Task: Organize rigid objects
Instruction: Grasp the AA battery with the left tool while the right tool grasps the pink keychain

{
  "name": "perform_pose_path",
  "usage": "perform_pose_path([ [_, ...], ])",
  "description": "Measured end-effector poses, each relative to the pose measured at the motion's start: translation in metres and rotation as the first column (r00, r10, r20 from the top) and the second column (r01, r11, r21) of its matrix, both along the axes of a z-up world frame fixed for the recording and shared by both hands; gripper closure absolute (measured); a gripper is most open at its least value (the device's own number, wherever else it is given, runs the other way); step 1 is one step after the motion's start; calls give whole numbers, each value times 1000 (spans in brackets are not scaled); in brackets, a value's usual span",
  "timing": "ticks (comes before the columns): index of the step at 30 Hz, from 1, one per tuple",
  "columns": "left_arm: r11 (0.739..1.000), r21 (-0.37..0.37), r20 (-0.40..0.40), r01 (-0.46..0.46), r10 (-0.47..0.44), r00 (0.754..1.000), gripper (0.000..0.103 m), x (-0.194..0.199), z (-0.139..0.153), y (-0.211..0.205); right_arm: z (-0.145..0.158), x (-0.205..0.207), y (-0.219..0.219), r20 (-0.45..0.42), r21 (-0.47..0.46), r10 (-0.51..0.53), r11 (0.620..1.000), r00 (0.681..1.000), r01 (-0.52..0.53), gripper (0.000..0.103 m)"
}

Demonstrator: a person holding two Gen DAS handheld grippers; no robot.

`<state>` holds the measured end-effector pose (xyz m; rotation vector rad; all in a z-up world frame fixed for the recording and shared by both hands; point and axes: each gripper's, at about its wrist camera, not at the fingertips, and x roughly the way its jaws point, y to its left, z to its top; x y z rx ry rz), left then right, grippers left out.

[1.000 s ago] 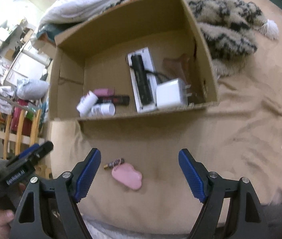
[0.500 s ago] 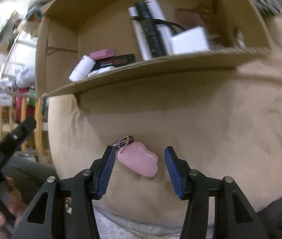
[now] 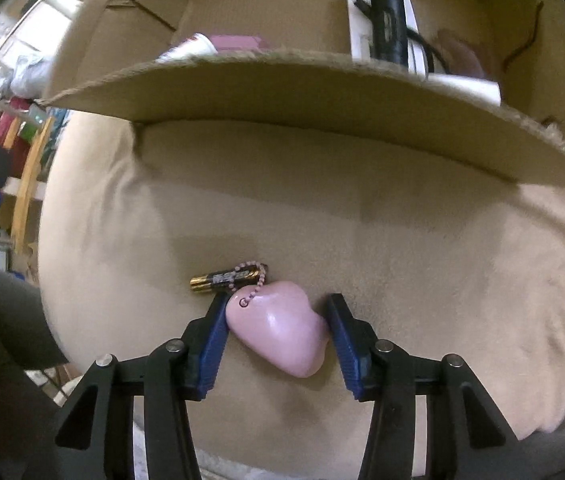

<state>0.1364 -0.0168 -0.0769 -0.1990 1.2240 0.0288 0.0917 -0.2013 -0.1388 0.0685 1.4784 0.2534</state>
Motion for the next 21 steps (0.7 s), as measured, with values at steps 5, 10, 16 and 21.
perform_pose_path([
  [5,999,-34,-83,23,-26,996,32,-2,-22,-10,40,-11,-34,83,52,-100,994,991,96,51],
  [10,999,-44,-134,-8,2,991,32,-6,-43,-36,62,-23,-73,154,126,-254,964,955,236,51],
  [16,987,-58,-221,-149,133,966,32,-12,-79,-69,65,-12,-100,171,194,-385,916,907,353,51],
  [21,990,29,-217,-137,141,966,32,-10,-95,-98,60,-12,-112,145,232,-425,893,894,387,52],
])
